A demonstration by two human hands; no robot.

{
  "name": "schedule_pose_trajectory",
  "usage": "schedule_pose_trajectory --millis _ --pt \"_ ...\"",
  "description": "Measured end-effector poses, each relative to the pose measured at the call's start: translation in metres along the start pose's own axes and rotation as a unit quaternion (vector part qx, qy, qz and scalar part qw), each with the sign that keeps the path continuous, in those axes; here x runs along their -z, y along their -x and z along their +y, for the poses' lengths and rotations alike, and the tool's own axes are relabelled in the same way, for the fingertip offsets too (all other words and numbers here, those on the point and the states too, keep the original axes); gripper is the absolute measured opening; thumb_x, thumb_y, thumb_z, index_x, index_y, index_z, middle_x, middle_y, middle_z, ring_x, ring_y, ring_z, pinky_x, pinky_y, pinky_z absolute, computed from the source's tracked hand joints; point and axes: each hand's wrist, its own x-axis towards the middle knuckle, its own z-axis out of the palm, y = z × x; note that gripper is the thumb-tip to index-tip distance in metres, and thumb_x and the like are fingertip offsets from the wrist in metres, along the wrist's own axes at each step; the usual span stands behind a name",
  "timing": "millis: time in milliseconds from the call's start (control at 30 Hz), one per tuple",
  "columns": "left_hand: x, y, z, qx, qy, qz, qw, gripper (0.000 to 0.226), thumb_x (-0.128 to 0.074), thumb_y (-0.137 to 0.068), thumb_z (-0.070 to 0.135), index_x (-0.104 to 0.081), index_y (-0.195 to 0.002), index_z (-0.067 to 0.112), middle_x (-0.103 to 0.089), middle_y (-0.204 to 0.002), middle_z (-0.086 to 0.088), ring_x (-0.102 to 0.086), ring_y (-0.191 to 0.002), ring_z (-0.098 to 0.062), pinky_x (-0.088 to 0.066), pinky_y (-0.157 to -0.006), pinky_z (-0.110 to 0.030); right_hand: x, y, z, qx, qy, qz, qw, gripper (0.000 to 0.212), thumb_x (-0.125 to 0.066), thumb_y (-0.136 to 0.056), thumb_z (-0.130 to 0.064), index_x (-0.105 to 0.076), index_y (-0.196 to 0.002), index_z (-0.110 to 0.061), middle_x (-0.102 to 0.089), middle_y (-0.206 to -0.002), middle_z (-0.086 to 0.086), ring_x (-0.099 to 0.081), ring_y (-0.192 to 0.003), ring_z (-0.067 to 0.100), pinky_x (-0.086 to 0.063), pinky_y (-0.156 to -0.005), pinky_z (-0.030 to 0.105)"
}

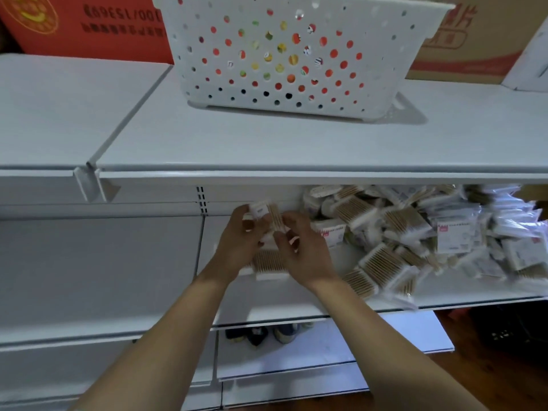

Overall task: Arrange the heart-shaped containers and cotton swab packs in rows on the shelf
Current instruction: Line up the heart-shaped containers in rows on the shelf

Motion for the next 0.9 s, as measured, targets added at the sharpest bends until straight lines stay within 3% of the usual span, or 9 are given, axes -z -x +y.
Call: schedule_pose_trajectory --millis 67,133,200,267,333,467,567,700,900 --pt "-0.004 -0.003 0.0 0.002 0.012 0.018 1.0 0.041 -0.072 -0.09 0.032 -0.051 -0.124 0.024 -0.068 -0.111 0.001 -0.07 -0.1 -0.018 -0.061 -0.084 -0.043 0.005 -0.003 0.014 0.048 0.096 0.038 0.993 0.034 -0.048 -0.099 -0.03 -0.062 -0.125 -0.013 -0.07 -0.114 0.003 -0.066 -0.1 0.021 -0.055 -0.079 0.035" --pt "-0.005 -0.005 -0.001 0.007 0.013 0.021 1.0 0.042 -0.074 -0.09 0.029 -0.05 -0.124 0.022 -0.065 -0.108 0.004 -0.069 -0.101 -0.02 -0.061 -0.082 -0.044 0.009 -0.011 0.031 0.093 0.27 0.072 0.956 0.028 -0.057 -0.09 -0.017 -0.07 -0.113 -0.005 -0.07 -0.113 0.016 -0.064 -0.107 0.035 -0.055 -0.087 0.042" --pt "-0.002 -0.007 -0.005 0.006 -0.03 0.025 0.999 0.043 -0.074 -0.089 0.03 -0.054 -0.126 0.021 -0.065 -0.108 0.005 -0.068 -0.1 -0.021 -0.061 -0.083 -0.045 0.009 -0.019 0.038 0.064 0.402 0.008 0.913 0.03 -0.06 -0.085 -0.01 -0.069 -0.113 -0.004 -0.063 -0.129 0.021 -0.055 -0.121 0.04 -0.045 -0.103 0.047" --pt "0.002 -0.008 -0.008 -0.009 -0.097 0.024 0.995 0.045 -0.073 -0.089 0.035 -0.057 -0.128 0.021 -0.067 -0.109 0.004 -0.068 -0.098 -0.018 -0.059 -0.086 -0.043 0.004 -0.024 0.041 0.009 0.487 -0.084 0.87 0.037 -0.046 -0.092 -0.01 -0.061 -0.125 -0.005 -0.048 -0.145 0.024 -0.04 -0.135 0.041 -0.025 -0.116 0.053" --pt "0.005 -0.007 -0.009 -0.027 -0.13 0.017 0.991 0.042 -0.072 -0.089 0.036 -0.058 -0.126 0.022 -0.068 -0.108 0.006 -0.067 -0.096 -0.015 -0.055 -0.083 -0.035 -0.001 -0.025 0.043 -0.02 0.56 -0.109 0.821 0.045 -0.031 -0.093 -0.01 -0.057 -0.129 -0.004 -0.044 -0.146 0.027 -0.038 -0.134 0.044 -0.018 -0.117 0.057" --pt "0.01 -0.003 -0.007 -0.046 -0.152 0.0 0.987 0.03 -0.07 -0.091 0.034 -0.055 -0.117 0.031 -0.063 -0.1 0.015 -0.065 -0.089 -0.007 -0.046 -0.068 -0.019 -0.008 -0.025 0.049 -0.014 0.623 -0.117 0.774 0.049 -0.029 -0.088 -0.008 -0.063 -0.122 -0.001 -0.06 -0.125 0.024 -0.052 -0.115 0.042 -0.031 -0.108 0.057" --pt "0.013 -0.002 -0.006 -0.054 -0.163 -0.012 0.985 0.028 -0.069 -0.092 0.034 -0.052 -0.115 0.034 -0.063 -0.1 0.016 -0.063 -0.086 0.001 -0.044 -0.063 -0.012 -0.009 -0.025 0.063 0.031 0.615 -0.063 0.786 0.04 -0.039 -0.081 -0.003 -0.074 -0.1 0.003 -0.067 -0.101 0.023 -0.059 -0.094 0.039 -0.044 -0.095 0.054" --pt "0.014 -0.003 -0.003 -0.064 -0.168 -0.02 0.984 0.027 -0.069 -0.092 0.033 -0.053 -0.114 0.034 -0.063 -0.098 0.018 -0.062 -0.083 0.004 -0.043 -0.062 -0.008 -0.007 -0.027 0.063 0.108 0.568 0.009 0.816 0.017 -0.064 -0.073 0.001 -0.072 -0.088 0.001 -0.068 -0.093 0.021 -0.063 -0.09 0.039 -0.046 -0.099 0.054" --pt "0.023 -0.006 -0.004 -0.058 -0.153 -0.003 0.986 0.029 -0.069 -0.092 0.029 -0.059 -0.119 0.026 -0.064 -0.099 0.015 -0.063 -0.084 0.002 -0.043 -0.061 -0.008 -0.003 -0.018 0.051 0.112 0.383 0.033 0.916 0.041 -0.079 -0.078 -0.026 -0.068 -0.113 -0.008 -0.065 -0.107 0.013 -0.062 -0.095 0.037 -0.051 -0.082 0.044"
